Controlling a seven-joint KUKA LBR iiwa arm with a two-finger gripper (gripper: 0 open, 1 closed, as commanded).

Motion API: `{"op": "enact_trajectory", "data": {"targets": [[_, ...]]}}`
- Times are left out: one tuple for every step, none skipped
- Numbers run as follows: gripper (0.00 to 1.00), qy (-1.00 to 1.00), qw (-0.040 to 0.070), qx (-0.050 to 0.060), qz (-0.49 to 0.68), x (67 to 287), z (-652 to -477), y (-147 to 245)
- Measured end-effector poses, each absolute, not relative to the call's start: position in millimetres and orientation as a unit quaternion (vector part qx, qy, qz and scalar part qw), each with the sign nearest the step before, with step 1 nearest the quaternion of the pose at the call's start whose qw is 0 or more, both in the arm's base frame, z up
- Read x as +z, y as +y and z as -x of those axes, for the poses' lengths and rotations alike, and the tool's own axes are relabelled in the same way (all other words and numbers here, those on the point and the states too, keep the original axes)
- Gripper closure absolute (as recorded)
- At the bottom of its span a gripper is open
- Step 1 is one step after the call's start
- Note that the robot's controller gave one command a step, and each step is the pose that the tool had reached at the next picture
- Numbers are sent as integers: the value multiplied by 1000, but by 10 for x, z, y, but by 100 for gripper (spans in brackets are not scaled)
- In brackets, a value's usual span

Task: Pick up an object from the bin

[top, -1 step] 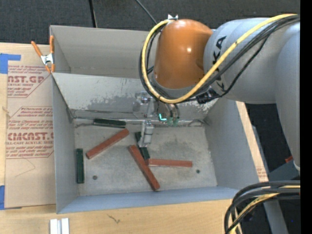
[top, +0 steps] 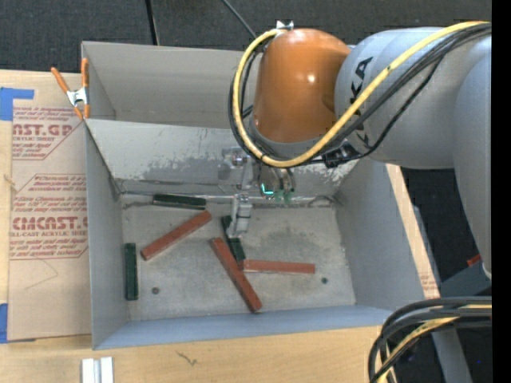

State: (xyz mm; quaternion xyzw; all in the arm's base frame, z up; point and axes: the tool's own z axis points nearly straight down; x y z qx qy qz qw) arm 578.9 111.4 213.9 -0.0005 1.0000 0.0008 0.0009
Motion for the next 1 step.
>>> {"op": "enact_trajectory", "data": {"targets": [[0, 1000, 3, 1, -31, 1667, -5597, 1180]]}}
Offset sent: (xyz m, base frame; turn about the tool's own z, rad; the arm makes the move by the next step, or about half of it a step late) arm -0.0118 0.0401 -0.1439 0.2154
